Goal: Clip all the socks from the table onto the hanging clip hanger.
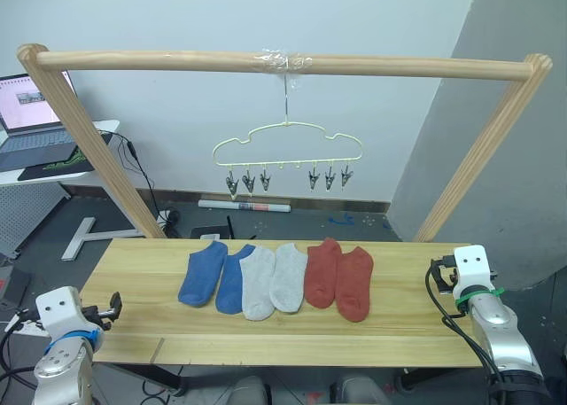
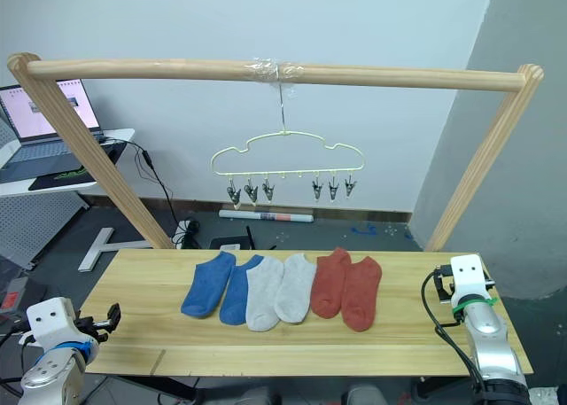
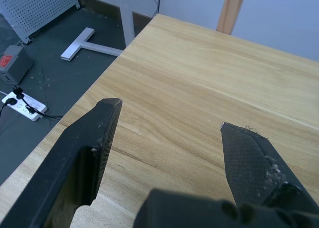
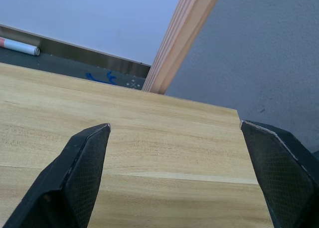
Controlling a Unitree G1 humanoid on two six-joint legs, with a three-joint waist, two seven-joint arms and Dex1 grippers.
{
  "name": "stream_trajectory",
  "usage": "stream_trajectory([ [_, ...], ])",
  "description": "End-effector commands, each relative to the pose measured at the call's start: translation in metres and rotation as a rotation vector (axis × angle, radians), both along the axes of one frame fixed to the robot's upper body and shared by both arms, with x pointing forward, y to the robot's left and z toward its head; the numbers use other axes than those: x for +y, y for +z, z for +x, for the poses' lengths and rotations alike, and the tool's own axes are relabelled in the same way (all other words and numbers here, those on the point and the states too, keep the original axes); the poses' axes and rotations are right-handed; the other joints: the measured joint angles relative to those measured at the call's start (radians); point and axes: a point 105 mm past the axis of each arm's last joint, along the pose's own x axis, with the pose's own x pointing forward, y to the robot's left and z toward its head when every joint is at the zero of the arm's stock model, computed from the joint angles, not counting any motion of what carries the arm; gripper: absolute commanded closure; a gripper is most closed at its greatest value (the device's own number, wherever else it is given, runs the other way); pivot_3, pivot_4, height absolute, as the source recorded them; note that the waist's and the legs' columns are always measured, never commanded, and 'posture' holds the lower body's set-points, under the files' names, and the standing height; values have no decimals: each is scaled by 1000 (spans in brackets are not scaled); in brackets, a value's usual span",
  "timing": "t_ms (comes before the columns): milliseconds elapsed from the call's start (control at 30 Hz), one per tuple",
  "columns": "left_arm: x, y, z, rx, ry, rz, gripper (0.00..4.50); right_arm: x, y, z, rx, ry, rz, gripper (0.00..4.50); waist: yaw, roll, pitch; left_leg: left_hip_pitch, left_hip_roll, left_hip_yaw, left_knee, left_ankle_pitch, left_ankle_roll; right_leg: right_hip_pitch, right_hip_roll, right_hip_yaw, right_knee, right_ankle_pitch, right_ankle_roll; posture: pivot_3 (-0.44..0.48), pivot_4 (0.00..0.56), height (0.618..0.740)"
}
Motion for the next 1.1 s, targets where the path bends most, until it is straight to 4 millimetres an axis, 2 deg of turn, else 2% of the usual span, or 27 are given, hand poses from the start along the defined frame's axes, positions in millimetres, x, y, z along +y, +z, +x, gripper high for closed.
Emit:
stream_trajectory([
  [33,6,16,5,-40,5,37,861,-5,15,6,-59,-14,-13,150,0,0,0,0,0,0,0,0,0,0,0,0,0,0,0,-57,56,740],
  [200,9,30,6,-87,9,83,861,-5,16,6,-59,-12,-20,150,0,-1,1,0,0,0,0,0,0,0,0,1,0,0,0,-53,64,740],
  [300,-1,49,12,-209,-42,70,861,-4,16,7,-54,-2,-19,150,1,-3,4,0,1,1,0,0,0,0,0,1,0,0,0,-50,72,740],
  [467,-13,64,13,-226,-120,28,861,0,19,7,-64,32,-10,150,1,-4,21,1,1,2,0,0,0,0,0,2,0,0,-1,-59,105,740],
  [700,-62,111,24,-316,-380,11,861,8,29,9,-72,83,15,150,1,-6,60,0,2,2,0,0,0,0,-1,4,0,-1,-1,-67,157,740],
  [833,-96,144,41,-390,-510,14,861,30,49,22,-110,209,23,150,2,-5,86,-2,3,2,0,0,0,-1,-1,5,0,0,-1,-71,174,740],
  [933,-123,163,54,-432,-604,9,1473,60,70,32,-142,356,40,150,0,-5,101,-3,2,3,0,0,0,-2,0,4,0,1,1,-89,198,740],
  [1033,-141,171,65,-438,-664,16,2363,88,90,38,-165,491,54,150,-5,-5,112,-7,2,3,0,0,0,-6,0,3,0,1,2,-102,207,740],
  [1100,-152,176,74,-457,-688,-1,2363,113,109,41,-194,613,90,150,-8,-6,116,-9,2,3,0,0,0,-8,0,3,0,3,-2,-118,213,740],
])
